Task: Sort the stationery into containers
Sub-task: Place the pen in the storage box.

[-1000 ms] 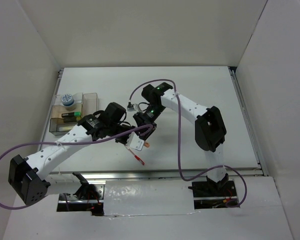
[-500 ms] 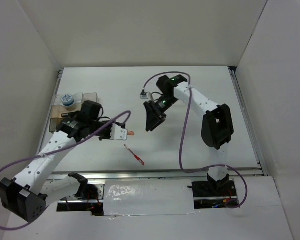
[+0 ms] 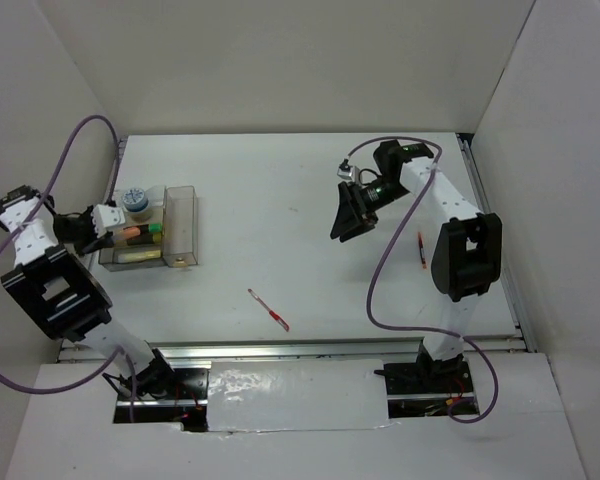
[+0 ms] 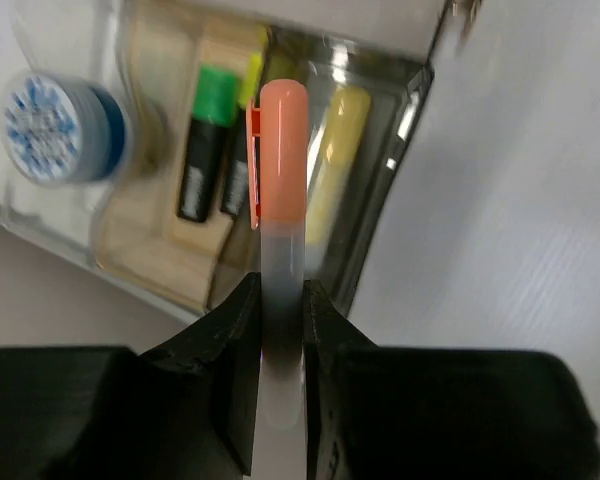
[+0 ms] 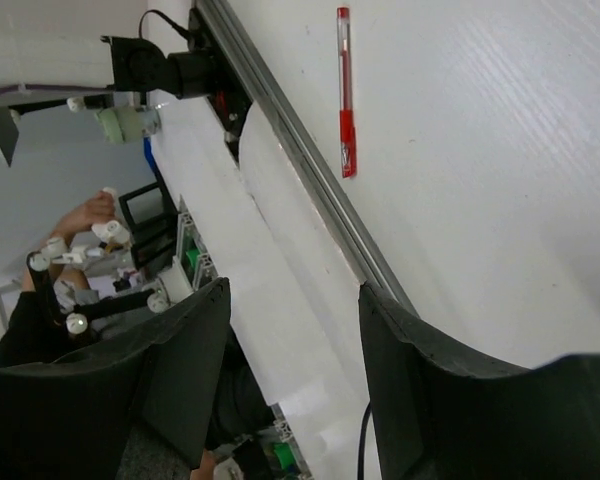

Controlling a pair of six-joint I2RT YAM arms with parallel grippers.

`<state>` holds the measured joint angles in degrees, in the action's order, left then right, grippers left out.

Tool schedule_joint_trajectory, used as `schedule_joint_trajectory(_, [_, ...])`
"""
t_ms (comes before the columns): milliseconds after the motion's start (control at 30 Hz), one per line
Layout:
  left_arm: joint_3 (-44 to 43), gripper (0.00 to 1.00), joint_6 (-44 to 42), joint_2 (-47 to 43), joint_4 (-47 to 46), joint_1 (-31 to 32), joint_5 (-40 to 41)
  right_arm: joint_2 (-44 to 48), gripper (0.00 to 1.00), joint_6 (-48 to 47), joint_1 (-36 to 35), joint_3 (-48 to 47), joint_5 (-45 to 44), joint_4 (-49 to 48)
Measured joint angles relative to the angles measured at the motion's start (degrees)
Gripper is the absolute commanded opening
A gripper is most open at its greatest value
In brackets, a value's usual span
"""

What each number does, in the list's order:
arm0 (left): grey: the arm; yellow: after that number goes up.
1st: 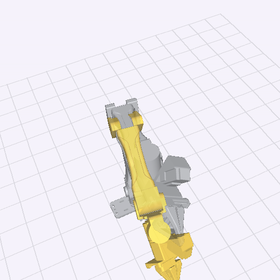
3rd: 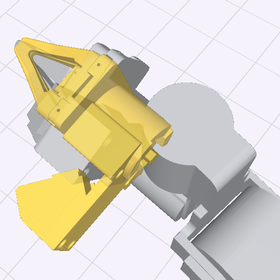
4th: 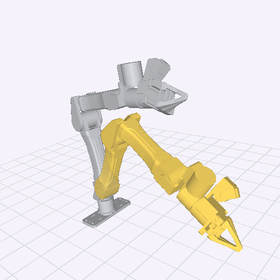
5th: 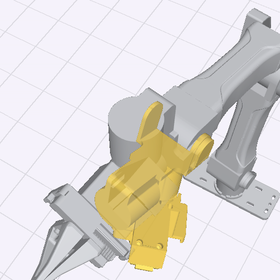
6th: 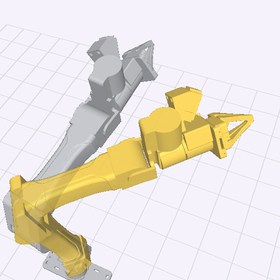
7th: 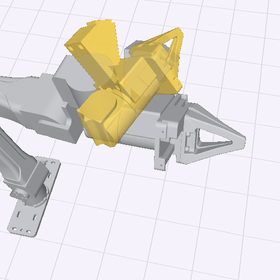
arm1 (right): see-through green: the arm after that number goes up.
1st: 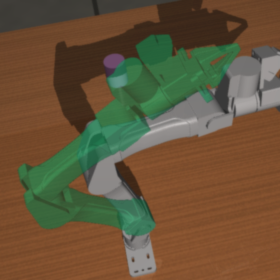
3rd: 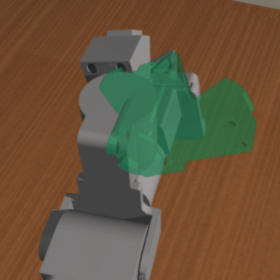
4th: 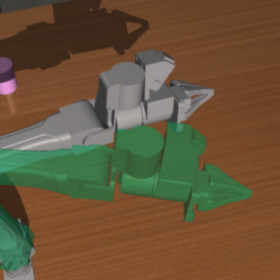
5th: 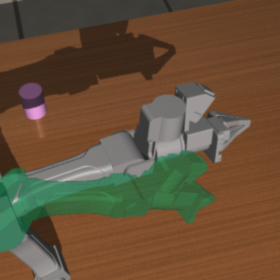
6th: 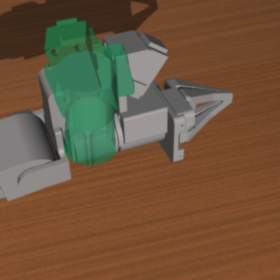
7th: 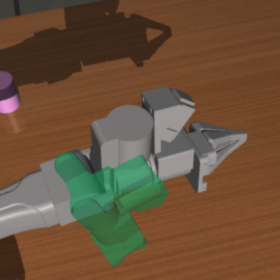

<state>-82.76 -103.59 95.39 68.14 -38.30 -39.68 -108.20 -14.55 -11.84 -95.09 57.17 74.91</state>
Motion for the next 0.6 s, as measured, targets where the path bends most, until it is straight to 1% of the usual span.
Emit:
schedule_joint_trajectory(67, [0.04,0.00,-3.08,1.90,0.68,-2.93,2.45,0.31,0.61,0.37,-0.74,0.00,-0.31,-0.35])
schedule_joint_trajectory(167, [-0.44,0.01,-5.90,3.04,1.55,-3.63,5.25,0.42,0.61,0.66,-1.73,0.00,-0.81,-0.48])
schedule_joint_trajectory(267, [-1.09,0.03,-7.37,3.89,0.79,-2.40,7.02,0.42,0.60,1.01,-2.64,0.00,-1.25,-0.70])
schedule_joint_trajectory(333, [-0.81,0.06,-7.72,4.02,-0.50,-1.44,8.11,0.42,0.60,1.22,-3.02,0.00,-1.46,-0.72])
schedule_joint_trajectory(400, [-0.22,0.10,-8.13,4.02,-1.86,-0.39,8.94,0.42,0.60,1.27,-3.21,0.00,-1.66,-0.72])
schedule_joint_trajectory(433, [0.20,0.14,-8.50,4.02,-2.75,0.24,9.46,0.42,0.61,1.27,-3.28,0.00,-1.73,-0.72])
schedule_joint_trajectory(500, [0.90,0.17,-8.79,4.22,-4.61,1.55,10.08,0.42,0.60,1.42,-3.37,0.00,-2.05,-0.74])
schedule_joint_trajectory(600, [1.79,0.17,-8.72,4.87,-7.72,3.56,10.49,0.42,0.61,1.46,-3.50,0.02,-2.49,-0.76])
